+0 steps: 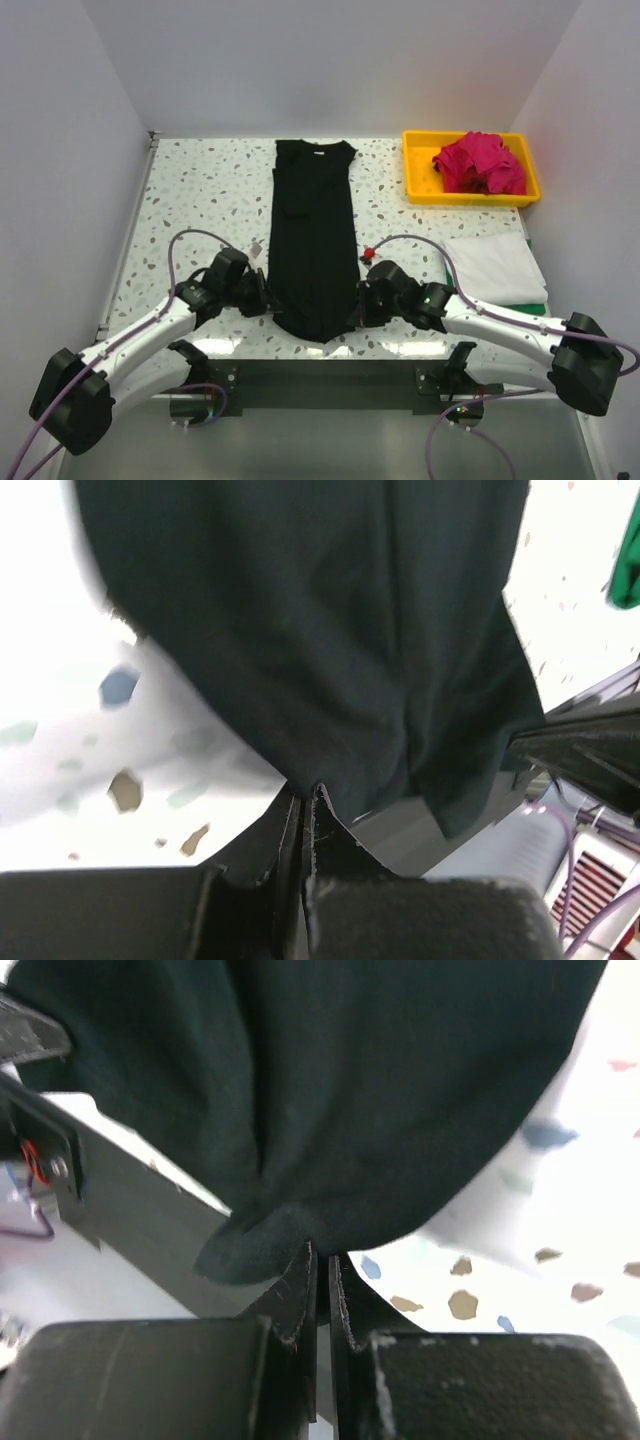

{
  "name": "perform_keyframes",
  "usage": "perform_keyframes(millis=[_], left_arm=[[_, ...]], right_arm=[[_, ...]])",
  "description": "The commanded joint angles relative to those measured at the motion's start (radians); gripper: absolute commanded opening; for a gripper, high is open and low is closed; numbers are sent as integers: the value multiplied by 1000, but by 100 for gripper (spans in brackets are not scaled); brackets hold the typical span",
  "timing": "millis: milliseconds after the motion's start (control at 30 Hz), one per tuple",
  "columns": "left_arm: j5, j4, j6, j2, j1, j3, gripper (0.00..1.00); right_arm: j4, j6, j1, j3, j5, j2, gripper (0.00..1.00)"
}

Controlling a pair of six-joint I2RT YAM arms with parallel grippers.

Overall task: Fold and stack the t-shirts
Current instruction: Fold the tshirt

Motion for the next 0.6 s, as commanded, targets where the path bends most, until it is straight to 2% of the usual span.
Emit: perform_keyframes(millis=[0,167,400,567], left_arm=[[-35,55,46,59,-2,96,0],[-104,90,75,144,26,209,0],[-25,253,75,282,179,269,0],[-73,275,101,386,215,367,0]], right_arm=[[-69,-63,-15,123,108,38,0],[-48,-132,-94,219,138,106,0],[16,-233,-176,384,214,245,0],[55,-300,-246,489,192,367,0]])
